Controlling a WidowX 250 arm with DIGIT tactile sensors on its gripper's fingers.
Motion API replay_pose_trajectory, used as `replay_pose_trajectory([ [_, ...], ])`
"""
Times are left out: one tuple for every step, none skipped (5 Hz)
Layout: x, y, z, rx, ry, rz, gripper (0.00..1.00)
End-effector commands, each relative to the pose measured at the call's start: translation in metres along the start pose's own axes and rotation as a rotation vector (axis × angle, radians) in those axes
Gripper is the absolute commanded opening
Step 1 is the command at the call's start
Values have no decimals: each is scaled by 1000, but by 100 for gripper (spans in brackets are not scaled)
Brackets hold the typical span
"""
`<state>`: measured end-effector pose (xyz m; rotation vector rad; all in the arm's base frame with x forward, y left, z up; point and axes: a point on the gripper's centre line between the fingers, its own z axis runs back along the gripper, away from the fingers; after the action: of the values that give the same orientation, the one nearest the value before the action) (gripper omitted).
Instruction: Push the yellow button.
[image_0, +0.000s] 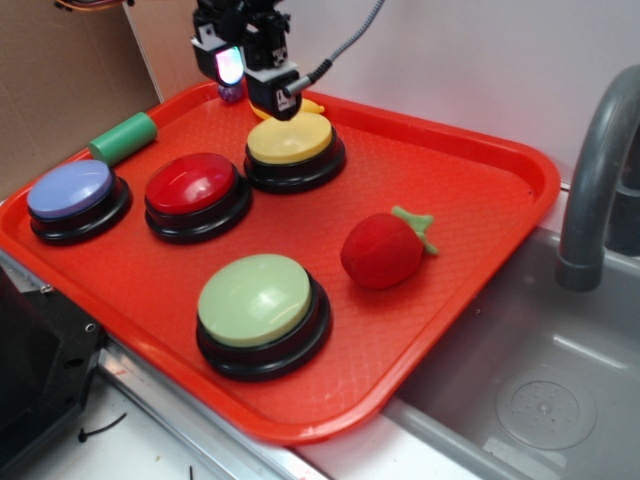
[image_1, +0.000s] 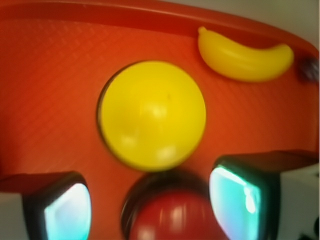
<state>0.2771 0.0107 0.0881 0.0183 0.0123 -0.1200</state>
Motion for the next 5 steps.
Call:
replay_pose_trajectory([
  [14,8,-18,10,-53,-27,100],
  [11,6,-27,-1,-42,-27,100],
  [11,-3,-18,25,-54,-44,100],
  [10,-9,4,34,-92,-41,100],
  [10,-8,21,34,-119,-31,100],
])
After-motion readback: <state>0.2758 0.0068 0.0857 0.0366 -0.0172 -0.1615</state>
